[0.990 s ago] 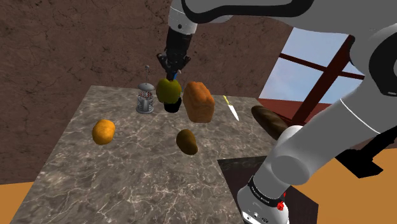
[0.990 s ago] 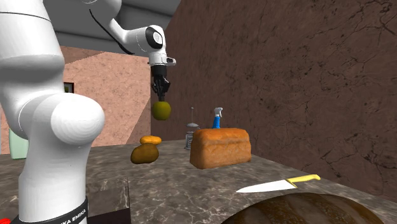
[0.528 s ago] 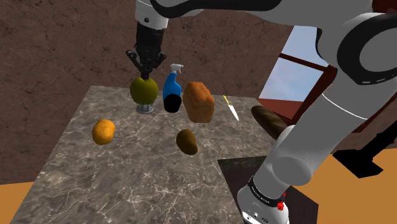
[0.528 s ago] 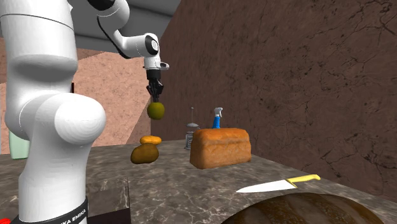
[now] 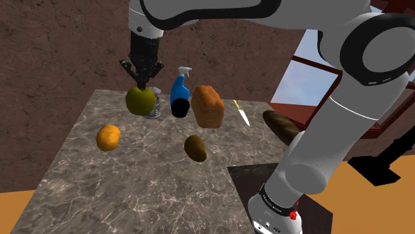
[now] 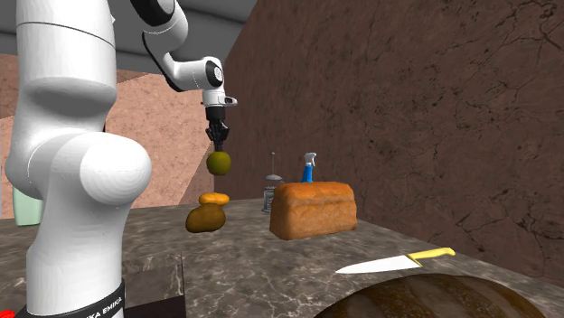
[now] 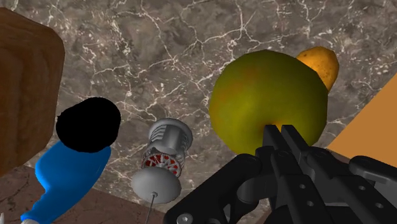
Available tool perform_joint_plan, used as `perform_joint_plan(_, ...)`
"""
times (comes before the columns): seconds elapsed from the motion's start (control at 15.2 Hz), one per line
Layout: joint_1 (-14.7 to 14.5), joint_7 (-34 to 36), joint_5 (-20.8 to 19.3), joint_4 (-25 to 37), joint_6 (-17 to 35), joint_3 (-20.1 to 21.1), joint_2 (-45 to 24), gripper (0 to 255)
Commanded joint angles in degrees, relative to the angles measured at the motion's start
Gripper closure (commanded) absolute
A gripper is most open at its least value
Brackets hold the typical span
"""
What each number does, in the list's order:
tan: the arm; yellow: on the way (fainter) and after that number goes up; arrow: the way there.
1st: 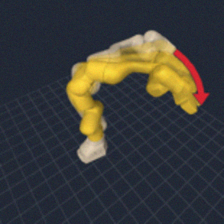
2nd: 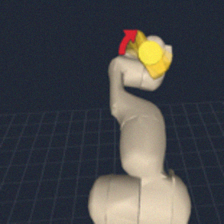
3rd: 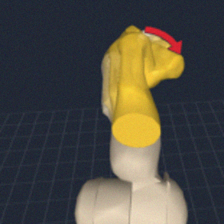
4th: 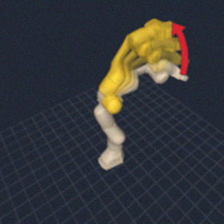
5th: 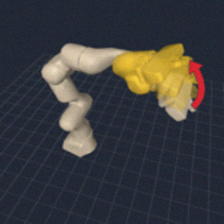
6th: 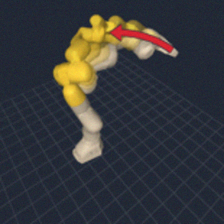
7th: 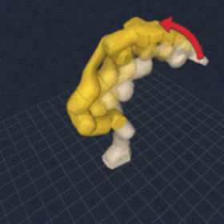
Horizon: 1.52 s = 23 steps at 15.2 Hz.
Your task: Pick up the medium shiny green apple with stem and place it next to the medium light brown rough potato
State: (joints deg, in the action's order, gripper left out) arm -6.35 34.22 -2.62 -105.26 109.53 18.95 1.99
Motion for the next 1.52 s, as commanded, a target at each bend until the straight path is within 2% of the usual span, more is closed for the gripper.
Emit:
perform_joint_plan(0.0, 0.0, 0.1, 0.0, -1.7, 1.6, 0.0, 0.1, 255)
perform_joint_plan(1.45, -0.2, 2.2, -2.2, -14.2, 18.0, 0.2, -4.0, 255)
